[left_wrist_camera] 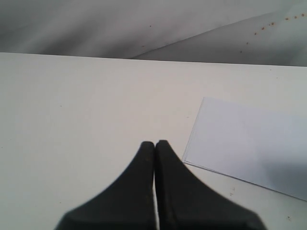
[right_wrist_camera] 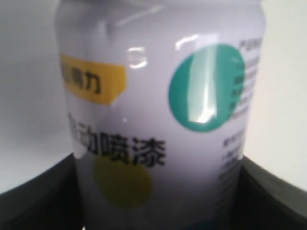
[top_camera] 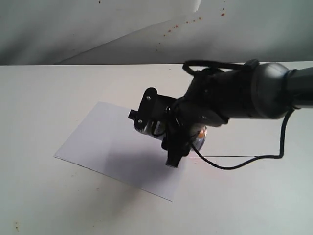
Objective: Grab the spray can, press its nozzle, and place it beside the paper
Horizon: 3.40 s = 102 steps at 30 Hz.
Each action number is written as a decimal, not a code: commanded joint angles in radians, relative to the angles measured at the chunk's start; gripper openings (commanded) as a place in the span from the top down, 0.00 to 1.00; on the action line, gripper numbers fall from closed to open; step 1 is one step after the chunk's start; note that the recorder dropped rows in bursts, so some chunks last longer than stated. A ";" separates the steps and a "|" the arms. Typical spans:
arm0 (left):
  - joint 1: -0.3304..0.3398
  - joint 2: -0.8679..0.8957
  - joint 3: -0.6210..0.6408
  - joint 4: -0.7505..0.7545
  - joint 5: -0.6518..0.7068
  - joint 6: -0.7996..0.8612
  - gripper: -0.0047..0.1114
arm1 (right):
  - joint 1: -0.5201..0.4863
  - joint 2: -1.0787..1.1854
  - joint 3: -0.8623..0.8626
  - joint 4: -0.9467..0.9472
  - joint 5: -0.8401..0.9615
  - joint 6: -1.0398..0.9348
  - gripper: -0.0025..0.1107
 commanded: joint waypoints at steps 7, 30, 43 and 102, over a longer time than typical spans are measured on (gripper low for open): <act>0.003 -0.004 0.005 -0.008 -0.005 0.001 0.96 | -0.034 0.084 -0.186 0.248 0.187 -0.263 0.98; 0.003 -0.004 0.005 0.112 -0.082 0.047 0.96 | -0.034 0.103 -0.186 0.219 0.161 -0.279 0.98; 0.003 -0.004 0.005 -0.417 -0.550 -0.064 0.96 | -0.034 0.103 -0.186 0.219 0.159 -0.279 0.98; 0.003 2.073 -1.293 -1.071 0.790 0.587 0.96 | -0.034 0.103 -0.186 0.212 0.161 -0.275 0.98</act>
